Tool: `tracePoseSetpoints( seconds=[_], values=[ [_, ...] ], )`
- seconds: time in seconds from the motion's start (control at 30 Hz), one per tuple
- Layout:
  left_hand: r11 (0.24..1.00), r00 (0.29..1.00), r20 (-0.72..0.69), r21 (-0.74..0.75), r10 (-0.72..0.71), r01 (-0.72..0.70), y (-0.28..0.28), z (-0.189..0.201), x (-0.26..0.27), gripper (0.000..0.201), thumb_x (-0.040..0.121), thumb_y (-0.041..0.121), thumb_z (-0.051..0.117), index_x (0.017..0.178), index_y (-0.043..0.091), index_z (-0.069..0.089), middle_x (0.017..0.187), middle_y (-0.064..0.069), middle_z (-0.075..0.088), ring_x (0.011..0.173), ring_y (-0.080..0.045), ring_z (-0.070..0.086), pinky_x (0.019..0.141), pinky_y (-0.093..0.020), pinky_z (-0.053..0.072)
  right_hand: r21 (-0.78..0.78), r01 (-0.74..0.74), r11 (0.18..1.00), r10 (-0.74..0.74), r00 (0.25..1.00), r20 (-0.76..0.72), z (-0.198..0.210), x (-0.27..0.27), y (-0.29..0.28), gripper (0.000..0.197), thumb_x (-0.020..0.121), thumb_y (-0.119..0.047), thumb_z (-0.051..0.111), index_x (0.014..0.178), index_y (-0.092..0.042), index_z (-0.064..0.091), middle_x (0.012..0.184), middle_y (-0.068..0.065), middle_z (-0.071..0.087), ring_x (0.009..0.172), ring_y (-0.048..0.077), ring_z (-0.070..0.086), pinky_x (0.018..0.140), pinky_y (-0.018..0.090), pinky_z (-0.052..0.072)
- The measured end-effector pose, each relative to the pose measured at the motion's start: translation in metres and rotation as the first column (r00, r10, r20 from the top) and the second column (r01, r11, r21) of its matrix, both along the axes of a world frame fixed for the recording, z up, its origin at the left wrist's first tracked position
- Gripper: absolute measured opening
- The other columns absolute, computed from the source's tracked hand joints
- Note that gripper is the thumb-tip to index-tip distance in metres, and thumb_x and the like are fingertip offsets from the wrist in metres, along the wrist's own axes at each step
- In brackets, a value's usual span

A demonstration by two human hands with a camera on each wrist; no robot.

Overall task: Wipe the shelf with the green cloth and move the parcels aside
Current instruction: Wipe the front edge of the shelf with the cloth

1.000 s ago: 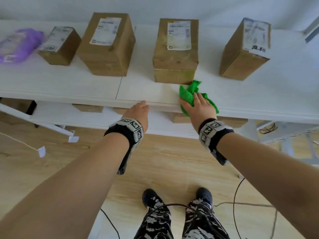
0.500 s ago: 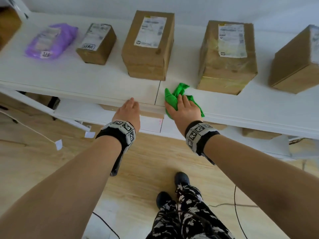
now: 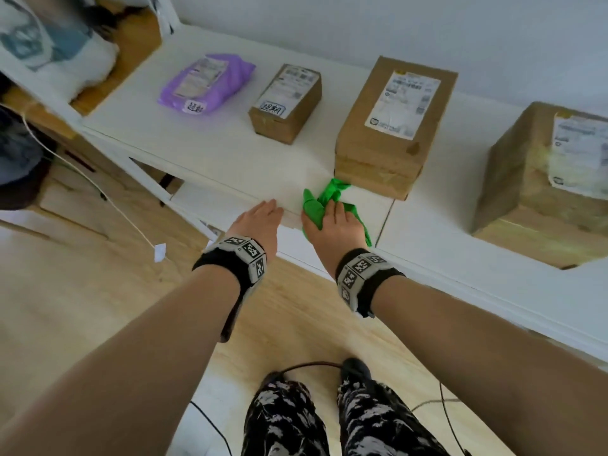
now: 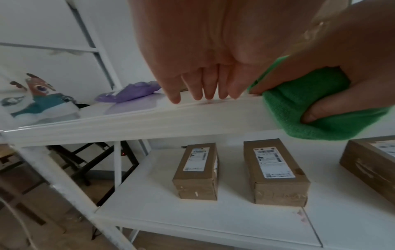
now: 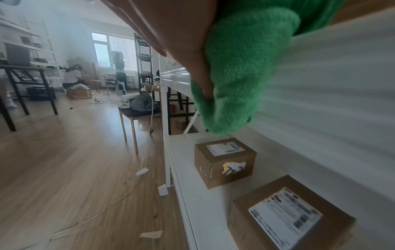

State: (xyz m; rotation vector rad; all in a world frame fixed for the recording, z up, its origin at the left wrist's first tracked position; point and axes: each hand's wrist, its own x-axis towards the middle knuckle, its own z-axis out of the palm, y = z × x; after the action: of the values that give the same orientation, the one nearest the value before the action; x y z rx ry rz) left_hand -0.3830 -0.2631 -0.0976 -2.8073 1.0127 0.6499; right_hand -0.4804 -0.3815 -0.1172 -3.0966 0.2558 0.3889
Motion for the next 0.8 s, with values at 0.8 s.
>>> tracePoseSetpoints(
  seconds=[0.8],
  values=[
    [0.999, 0.999, -0.031, -0.042, 0.022, -0.023, 0.193, -0.003, 0.223, 0.058, 0.1, 0.011, 0.037, 0.153, 0.012, 0.011, 0.162, -0.002, 0.004, 0.15, -0.02, 0.01, 0.122, -0.035, 0.018, -0.09, 0.154, 0.984, -0.157, 0.987, -0.029, 0.001, 0.231, 0.163, 0.057, 0.101, -0.013, 0.03, 0.152, -0.015, 0.006, 0.149, 0.04, 0.016, 0.14, 0.05, 0.022, 0.114, 0.051, 0.026]
  ],
)
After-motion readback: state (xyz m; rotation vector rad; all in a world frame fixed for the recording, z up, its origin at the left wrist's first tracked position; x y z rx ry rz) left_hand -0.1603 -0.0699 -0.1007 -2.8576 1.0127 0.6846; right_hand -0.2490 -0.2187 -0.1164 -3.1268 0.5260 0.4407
